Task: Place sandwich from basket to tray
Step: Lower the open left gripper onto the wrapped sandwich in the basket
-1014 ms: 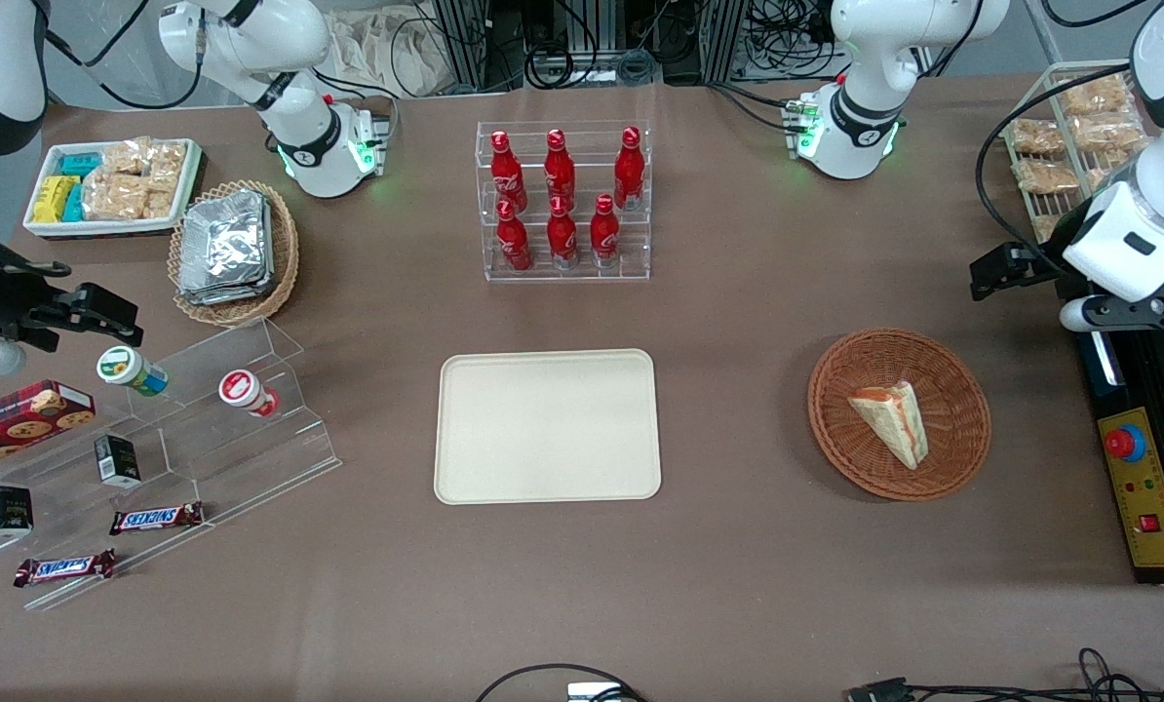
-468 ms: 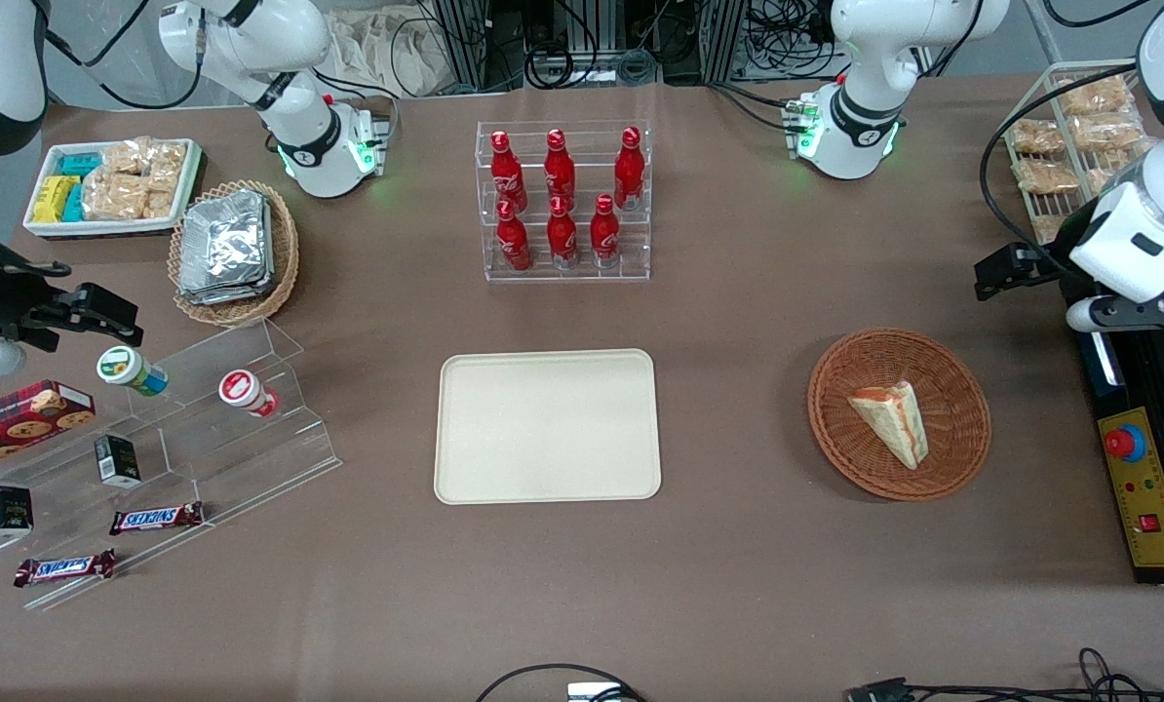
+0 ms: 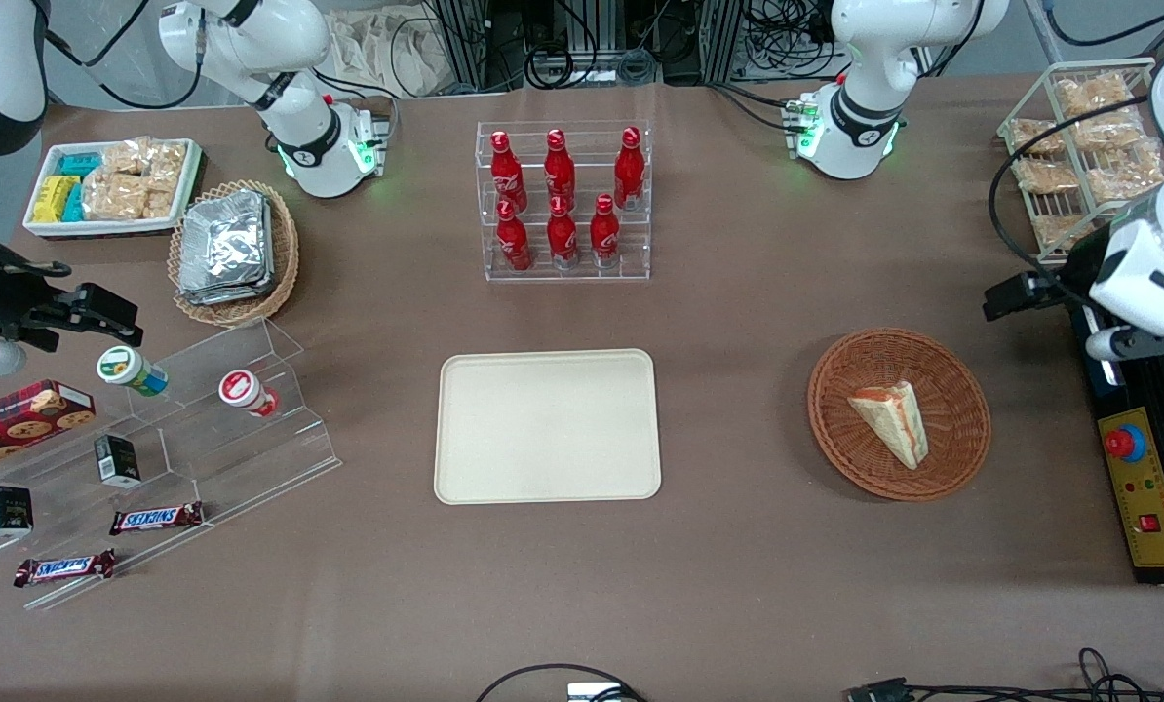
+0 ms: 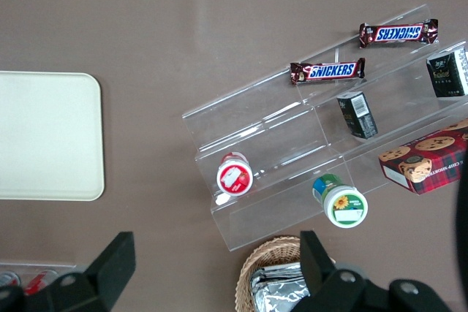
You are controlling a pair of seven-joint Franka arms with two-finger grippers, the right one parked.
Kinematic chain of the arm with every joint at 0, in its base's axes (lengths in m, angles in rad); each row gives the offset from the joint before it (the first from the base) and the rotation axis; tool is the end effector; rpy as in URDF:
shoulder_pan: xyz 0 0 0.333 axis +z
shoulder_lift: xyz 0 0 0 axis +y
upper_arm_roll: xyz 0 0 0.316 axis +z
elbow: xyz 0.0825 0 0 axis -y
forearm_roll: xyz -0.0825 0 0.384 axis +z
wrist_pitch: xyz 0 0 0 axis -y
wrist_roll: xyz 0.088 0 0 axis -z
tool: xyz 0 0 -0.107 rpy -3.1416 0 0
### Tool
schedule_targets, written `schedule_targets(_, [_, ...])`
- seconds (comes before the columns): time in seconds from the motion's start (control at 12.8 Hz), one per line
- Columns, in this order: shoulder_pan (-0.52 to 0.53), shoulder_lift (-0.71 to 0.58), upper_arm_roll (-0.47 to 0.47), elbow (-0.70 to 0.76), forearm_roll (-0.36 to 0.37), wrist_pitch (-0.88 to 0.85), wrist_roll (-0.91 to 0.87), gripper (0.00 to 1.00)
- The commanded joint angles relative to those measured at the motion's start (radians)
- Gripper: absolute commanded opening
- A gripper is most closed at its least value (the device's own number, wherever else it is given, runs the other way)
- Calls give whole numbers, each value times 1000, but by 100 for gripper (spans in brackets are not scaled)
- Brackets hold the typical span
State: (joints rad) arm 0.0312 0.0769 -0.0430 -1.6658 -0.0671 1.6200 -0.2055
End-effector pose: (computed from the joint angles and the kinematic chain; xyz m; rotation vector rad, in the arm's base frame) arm 0.5731 -0.0129 0.5406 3.0633 0.3090 -0.1996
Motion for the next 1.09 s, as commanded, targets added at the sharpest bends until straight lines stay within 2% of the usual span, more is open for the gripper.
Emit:
schedule_targets(0.0, [15,59,-3,8,-46,44,-52,100])
schedule_targets(0.62, [35,283,-5,-3,-60,155,-215,99])
schedule_targets(1.01, [33,401,-6,-15,-80,247,-235,99])
